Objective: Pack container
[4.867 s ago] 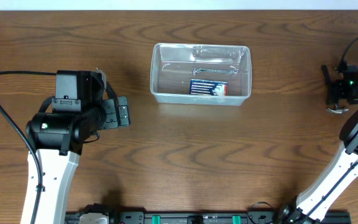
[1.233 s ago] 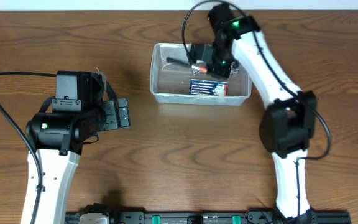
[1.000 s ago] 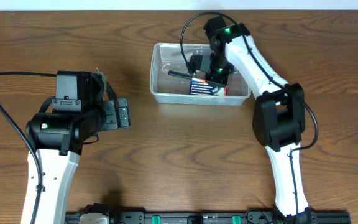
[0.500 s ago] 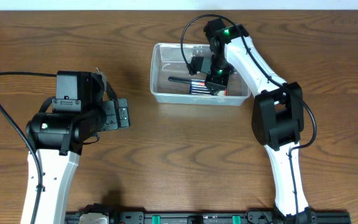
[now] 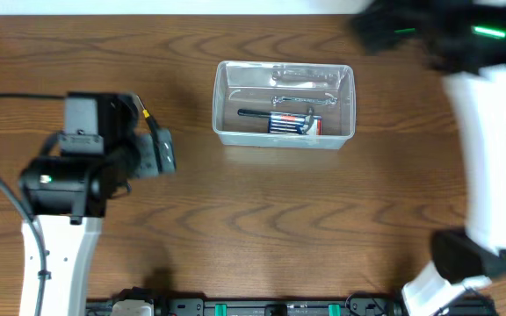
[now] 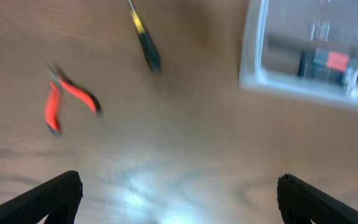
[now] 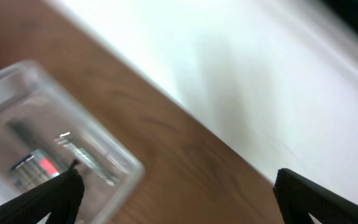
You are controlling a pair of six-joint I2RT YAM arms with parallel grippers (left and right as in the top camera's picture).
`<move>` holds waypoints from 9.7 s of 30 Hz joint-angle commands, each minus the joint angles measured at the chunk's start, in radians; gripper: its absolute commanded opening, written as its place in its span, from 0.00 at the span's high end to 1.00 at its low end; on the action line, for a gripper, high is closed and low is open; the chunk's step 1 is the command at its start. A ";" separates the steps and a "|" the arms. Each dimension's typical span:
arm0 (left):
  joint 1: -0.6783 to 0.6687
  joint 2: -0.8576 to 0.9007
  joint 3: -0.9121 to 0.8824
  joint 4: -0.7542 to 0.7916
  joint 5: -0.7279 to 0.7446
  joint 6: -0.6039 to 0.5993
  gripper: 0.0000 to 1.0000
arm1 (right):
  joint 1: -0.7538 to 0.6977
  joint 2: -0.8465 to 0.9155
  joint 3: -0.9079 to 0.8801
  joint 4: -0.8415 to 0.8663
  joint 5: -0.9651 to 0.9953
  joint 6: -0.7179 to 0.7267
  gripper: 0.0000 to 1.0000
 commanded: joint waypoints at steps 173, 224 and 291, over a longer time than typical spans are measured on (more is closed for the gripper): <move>-0.458 0.550 0.453 0.185 0.081 0.996 0.94 | -0.399 0.260 -0.035 -0.497 -0.081 0.305 0.01; -0.450 0.984 0.453 0.109 0.077 1.164 0.70 | -0.399 0.260 -0.035 -0.512 -0.080 0.304 0.01; 0.374 0.629 -0.303 0.472 -0.053 -0.336 0.02 | -0.399 0.260 -0.035 -0.525 -0.081 0.305 0.01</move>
